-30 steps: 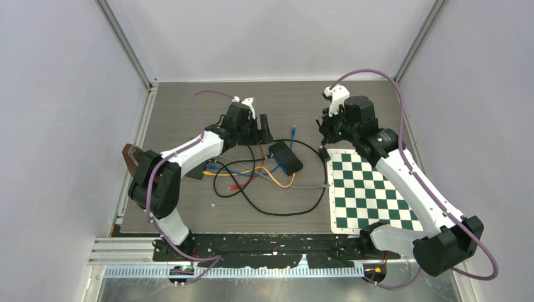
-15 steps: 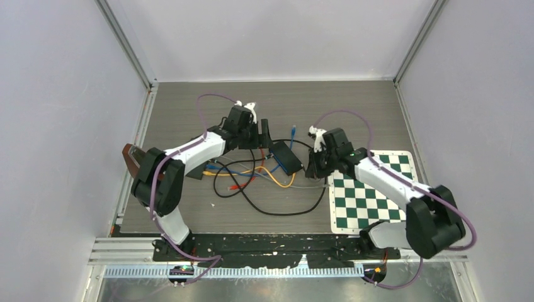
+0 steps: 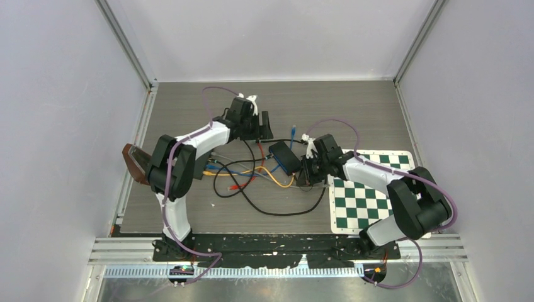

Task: Insert the plug into the switch port
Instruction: Pick up the plug from the center of the board, then insert the plug into the switch port.

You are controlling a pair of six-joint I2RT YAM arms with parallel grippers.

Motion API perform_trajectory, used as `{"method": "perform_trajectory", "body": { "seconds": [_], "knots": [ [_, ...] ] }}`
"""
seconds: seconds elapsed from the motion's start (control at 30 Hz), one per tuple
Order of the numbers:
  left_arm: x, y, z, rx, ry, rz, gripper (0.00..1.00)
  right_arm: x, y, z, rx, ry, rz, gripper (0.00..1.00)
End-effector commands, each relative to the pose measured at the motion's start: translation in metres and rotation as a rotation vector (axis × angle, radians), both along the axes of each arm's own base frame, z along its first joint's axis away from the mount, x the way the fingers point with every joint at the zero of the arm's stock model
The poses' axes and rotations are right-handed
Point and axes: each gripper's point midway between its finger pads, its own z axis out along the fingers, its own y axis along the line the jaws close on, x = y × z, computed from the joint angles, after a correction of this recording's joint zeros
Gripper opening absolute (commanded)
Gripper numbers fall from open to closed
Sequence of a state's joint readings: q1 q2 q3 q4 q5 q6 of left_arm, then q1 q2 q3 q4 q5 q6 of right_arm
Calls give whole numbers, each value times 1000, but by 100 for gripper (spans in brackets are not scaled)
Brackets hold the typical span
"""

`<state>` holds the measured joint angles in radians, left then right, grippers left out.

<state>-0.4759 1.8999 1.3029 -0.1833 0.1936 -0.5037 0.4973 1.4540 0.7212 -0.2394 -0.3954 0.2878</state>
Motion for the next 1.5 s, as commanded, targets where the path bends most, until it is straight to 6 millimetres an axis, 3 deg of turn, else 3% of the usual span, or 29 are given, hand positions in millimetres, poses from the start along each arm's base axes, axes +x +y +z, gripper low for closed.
{"method": "perform_trajectory", "body": {
  "seconds": [0.0, 0.43, 0.8, 1.47],
  "knots": [
    [16, -15, 16, -32, -62, -74, 76, 8, 4, -1, 2, 3, -23, 5],
    [11, -34, -8, -92, -17, -165, 71, 17, 2, -1, -33, 9, -52, 5],
    [5, -45, -16, -125, -1, -257, 71, 25, -3, -3, -87, 17, -62, 5],
    [-4, -60, -13, -207, -10, -361, 62, 31, 10, 8, -38, 11, -29, 5]
  ]
}}
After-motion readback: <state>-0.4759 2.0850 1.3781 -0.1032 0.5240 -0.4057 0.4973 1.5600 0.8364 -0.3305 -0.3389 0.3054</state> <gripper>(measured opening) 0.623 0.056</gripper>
